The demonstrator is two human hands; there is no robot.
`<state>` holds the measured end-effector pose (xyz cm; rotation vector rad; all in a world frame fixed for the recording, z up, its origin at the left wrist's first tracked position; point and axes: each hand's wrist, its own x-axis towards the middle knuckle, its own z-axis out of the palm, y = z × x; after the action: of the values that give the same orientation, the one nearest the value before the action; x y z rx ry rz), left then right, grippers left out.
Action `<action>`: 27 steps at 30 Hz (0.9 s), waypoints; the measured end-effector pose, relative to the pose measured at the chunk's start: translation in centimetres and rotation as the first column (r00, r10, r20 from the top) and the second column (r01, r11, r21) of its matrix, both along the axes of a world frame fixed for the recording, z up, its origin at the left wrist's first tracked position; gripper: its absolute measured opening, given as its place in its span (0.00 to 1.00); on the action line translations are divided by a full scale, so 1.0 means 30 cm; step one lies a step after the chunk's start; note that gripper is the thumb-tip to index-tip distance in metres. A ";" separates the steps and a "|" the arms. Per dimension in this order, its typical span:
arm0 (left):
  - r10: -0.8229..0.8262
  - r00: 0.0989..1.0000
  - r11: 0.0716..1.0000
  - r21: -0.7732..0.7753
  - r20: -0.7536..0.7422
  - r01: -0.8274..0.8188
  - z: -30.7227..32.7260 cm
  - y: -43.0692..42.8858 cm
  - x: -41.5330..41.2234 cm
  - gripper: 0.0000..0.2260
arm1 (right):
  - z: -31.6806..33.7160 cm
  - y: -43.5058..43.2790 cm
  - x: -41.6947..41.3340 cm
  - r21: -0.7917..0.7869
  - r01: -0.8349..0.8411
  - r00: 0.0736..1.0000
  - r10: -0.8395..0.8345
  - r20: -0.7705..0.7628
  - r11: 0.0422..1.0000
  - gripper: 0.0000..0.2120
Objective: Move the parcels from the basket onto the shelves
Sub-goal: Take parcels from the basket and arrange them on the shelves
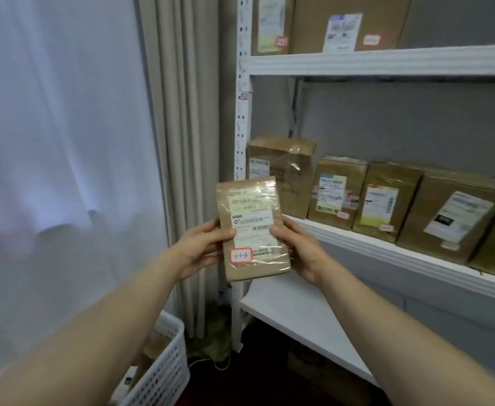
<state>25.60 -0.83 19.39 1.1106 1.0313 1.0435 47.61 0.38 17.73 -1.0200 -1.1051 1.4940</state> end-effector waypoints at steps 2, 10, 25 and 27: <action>-0.018 1.000 1.000 0.002 0.006 0.018 0.003 -0.004 0.126 0.16 | 0.001 -0.059 0.110 -0.034 0.068 0.997 -0.069 -0.024 0.997 0.27; -0.141 0.988 0.990 0.006 -0.065 0.142 -0.009 -0.060 0.523 0.15 | -0.030 -0.256 0.471 -0.074 0.288 0.957 -0.291 -0.022 0.955 0.29; -0.325 0.926 0.946 -0.057 -0.193 0.320 -0.024 -0.175 0.839 0.08 | -0.046 -0.502 0.732 -0.094 0.442 0.896 -0.435 0.086 0.892 0.23; -0.318 0.926 0.948 -0.053 -0.202 0.314 -0.020 -0.181 0.854 0.06 | -0.049 -0.510 0.743 -0.096 0.441 0.897 -0.432 0.097 0.893 0.22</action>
<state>51.21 -6.26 18.79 1.3401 0.9826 0.6669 69.90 -14.91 16.26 -1.3144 -0.7745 1.1695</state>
